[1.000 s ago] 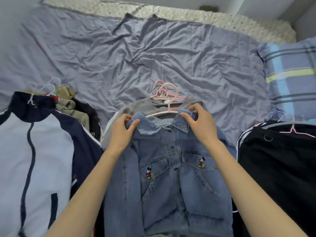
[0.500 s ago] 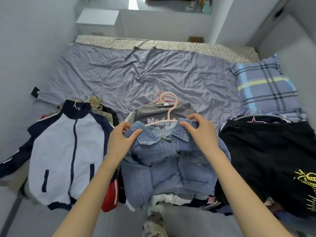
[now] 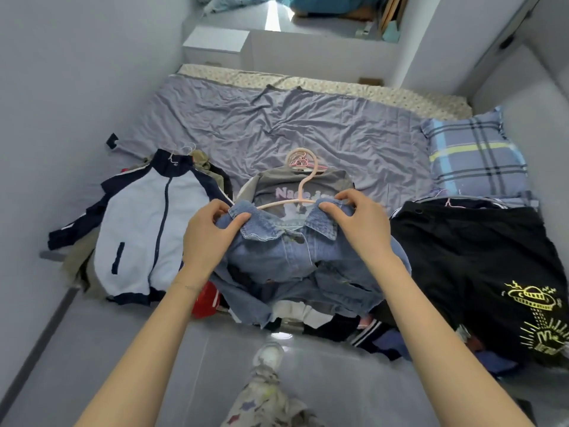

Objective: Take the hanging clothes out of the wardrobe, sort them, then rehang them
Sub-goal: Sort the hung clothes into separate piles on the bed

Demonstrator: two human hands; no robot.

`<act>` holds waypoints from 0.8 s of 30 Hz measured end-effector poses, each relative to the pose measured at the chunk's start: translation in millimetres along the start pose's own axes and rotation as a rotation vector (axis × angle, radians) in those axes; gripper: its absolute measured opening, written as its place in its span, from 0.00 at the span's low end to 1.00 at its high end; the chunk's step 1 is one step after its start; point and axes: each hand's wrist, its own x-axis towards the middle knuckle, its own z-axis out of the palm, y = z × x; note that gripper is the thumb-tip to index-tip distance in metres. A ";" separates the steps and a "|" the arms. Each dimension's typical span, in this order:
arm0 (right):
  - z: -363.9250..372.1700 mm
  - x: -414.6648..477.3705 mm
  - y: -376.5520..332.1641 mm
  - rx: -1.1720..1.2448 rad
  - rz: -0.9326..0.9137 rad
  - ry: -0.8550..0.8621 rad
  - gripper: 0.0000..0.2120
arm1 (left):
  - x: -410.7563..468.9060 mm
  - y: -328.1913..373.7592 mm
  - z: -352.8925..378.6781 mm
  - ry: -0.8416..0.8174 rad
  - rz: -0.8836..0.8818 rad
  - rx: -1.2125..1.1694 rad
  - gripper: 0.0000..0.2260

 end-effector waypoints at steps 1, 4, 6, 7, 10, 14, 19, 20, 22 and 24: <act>0.0 -7.0 -6.5 -0.001 -0.010 -0.009 0.17 | -8.2 0.0 -8.2 0.003 -0.010 -0.001 0.16; 2.3 -25.2 -28.7 -0.003 -0.043 -0.026 0.17 | -27.0 -3.1 -34.7 0.029 -0.037 -0.015 0.15; 5.0 -32.8 -44.5 0.010 -0.050 -0.035 0.17 | -31.2 -5.8 -53.2 0.051 -0.047 -0.013 0.14; 7.4 -35.6 -52.9 0.012 -0.057 -0.040 0.17 | -31.8 -8.2 -62.7 0.064 -0.044 -0.013 0.14; 18.9 -44.3 -82.0 0.025 -0.088 -0.046 0.15 | -31.8 -21.7 -93.5 0.098 -0.044 -0.016 0.15; 52.6 -56.3 -135.3 0.044 -0.110 -0.054 0.12 | -24.2 -53.3 -148.1 0.141 -0.045 -0.025 0.15; 116.4 -68.1 -213.8 0.054 -0.127 -0.075 0.14 | -2.0 -108.1 -230.7 0.171 -0.033 -0.005 0.15; 129.5 -69.4 -229.7 0.055 -0.126 -0.076 0.15 | 4.0 -119.3 -247.8 0.173 -0.031 0.000 0.15; 154.3 -72.4 -261.6 0.052 -0.125 -0.083 0.17 | 16.5 -140.9 -281.4 0.179 -0.030 0.010 0.16; 177.2 -74.3 -292.1 0.072 -0.127 -0.081 0.16 | 31.8 -159.6 -312.2 0.182 -0.024 0.005 0.17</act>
